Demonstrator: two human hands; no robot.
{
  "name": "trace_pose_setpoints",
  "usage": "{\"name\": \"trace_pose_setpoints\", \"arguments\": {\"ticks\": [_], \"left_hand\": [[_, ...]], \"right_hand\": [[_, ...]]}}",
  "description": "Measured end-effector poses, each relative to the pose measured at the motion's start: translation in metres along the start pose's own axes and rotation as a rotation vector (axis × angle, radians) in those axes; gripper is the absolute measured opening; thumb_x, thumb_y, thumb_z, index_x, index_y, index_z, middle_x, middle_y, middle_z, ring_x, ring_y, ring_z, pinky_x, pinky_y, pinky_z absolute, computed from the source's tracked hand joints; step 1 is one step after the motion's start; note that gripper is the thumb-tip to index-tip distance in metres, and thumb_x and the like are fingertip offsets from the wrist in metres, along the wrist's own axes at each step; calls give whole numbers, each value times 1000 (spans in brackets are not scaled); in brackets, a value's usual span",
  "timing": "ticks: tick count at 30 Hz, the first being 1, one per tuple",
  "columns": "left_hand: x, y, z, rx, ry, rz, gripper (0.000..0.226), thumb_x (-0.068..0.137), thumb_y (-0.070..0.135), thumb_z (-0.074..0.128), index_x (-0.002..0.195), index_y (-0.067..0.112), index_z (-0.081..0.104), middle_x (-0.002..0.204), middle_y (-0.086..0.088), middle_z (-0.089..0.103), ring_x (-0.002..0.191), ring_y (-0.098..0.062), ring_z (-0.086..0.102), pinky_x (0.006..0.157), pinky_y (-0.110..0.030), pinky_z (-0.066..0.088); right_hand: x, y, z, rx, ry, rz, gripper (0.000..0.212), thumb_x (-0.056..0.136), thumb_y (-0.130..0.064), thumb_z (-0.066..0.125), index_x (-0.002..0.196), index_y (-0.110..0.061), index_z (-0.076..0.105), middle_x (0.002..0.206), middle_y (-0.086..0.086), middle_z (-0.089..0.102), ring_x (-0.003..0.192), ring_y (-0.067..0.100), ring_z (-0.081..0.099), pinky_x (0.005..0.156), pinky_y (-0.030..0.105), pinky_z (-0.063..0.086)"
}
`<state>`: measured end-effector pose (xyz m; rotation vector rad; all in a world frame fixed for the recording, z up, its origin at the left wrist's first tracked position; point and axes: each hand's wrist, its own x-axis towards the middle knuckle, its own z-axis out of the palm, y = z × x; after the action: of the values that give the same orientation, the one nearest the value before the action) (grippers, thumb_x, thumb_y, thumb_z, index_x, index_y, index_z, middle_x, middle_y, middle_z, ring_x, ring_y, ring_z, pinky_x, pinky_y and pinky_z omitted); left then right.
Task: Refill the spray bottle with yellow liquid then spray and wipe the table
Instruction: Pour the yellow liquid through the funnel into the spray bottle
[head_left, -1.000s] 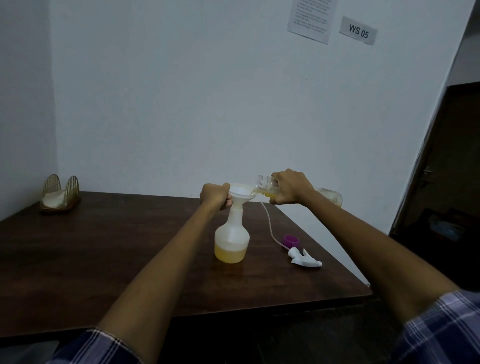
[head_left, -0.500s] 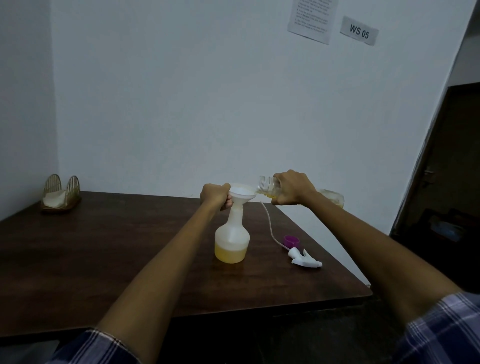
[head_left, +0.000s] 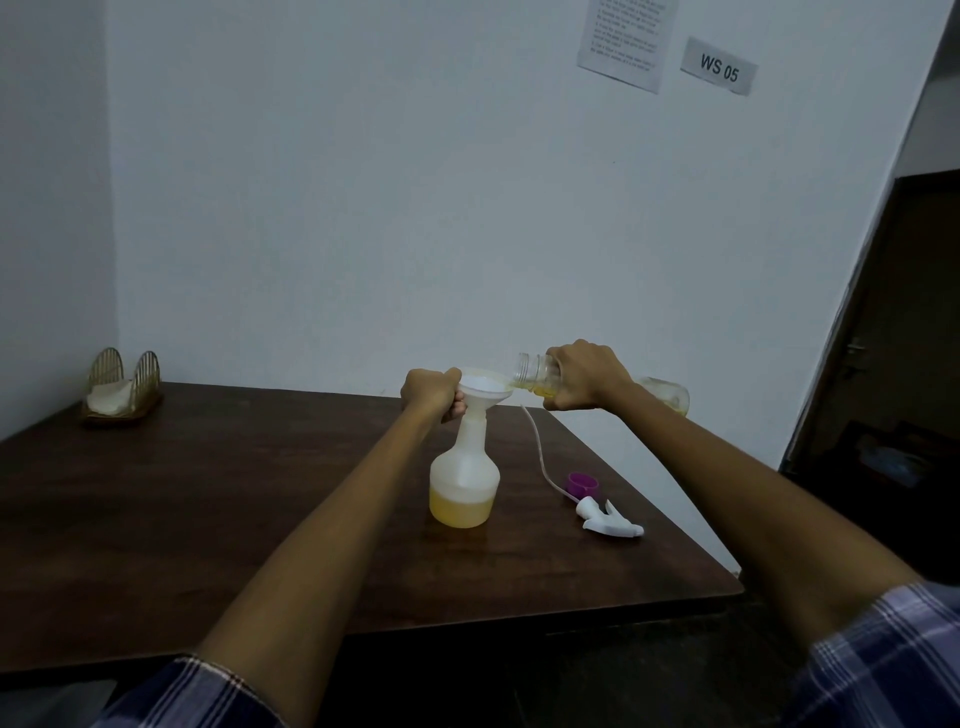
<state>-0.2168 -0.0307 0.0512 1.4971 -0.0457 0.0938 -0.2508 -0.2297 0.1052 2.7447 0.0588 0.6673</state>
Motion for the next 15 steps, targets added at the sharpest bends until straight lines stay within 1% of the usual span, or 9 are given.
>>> {"name": "trace_pose_setpoints", "arguments": {"ticks": [5, 8, 10, 12, 15], "left_hand": [[0, -1, 0, 7, -5, 4, 21, 85, 10, 49, 65, 6, 56, 55, -5, 56, 39, -12, 50, 37, -16, 43], [0, -1, -1, 18, -2, 8, 22, 86, 11, 50, 65, 6, 56, 55, -4, 56, 29, -7, 49, 35, -15, 42], [0, 0, -1, 13, 1, 6, 22, 85, 11, 50, 64, 6, 56, 54, -4, 56, 26, -6, 47, 33, -14, 41], [-1, 0, -1, 5, 3, 2, 21, 84, 11, 50, 64, 6, 55, 54, -3, 55, 30, -8, 48, 33, -14, 40], [-1, 1, -1, 4, -1, 2, 21, 85, 11, 50, 65, 7, 56, 55, -4, 55, 36, -11, 50, 35, -16, 42]], "right_hand": [[0, 0, 1, 4, 5, 1, 43, 68, -43, 70, 93, -10, 58, 82, 7, 63, 68, 21, 51, 61, 26, 35], [1, 0, 0, 0, 5, -1, 43, 68, -43, 70, 93, -10, 58, 79, 5, 61, 68, 20, 50, 61, 26, 35], [1, 0, 0, 3, 5, -2, 43, 68, -43, 70, 93, -10, 58, 78, 4, 59, 68, 20, 50, 61, 26, 36], [1, 0, 0, 4, 2, -3, 44, 69, -43, 71, 94, -10, 57, 77, 3, 56, 67, 19, 49, 61, 26, 36], [1, 0, 1, 4, 2, -4, 44, 68, -43, 71, 94, -10, 57, 80, 4, 59, 68, 20, 50, 62, 26, 37]]}}
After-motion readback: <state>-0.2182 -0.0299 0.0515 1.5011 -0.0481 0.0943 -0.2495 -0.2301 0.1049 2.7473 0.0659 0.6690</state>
